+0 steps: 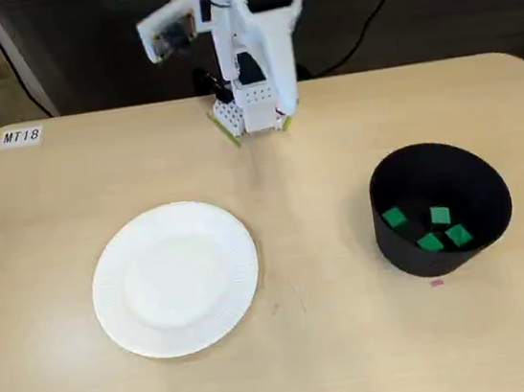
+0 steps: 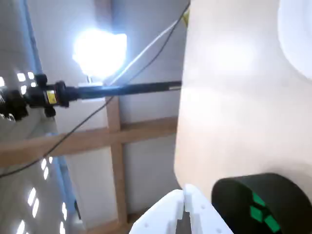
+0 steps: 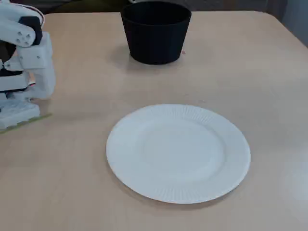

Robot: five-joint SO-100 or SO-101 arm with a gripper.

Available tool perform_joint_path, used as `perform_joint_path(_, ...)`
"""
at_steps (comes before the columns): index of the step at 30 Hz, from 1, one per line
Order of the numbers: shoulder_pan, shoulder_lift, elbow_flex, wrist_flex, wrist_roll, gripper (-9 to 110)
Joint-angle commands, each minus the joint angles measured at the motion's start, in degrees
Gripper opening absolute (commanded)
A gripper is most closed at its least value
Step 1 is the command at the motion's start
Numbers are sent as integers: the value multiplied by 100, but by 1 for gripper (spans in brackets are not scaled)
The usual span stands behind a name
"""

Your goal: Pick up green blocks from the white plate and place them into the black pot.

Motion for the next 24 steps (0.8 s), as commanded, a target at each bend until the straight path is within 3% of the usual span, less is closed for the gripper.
perform_joint_path(1,-26,844,773,97,70,-2)
perform_joint_path(9,-185,2707,3560,-369,88,-2)
perform_joint_path(24,-141,2698,5836,-1213,-26,-2)
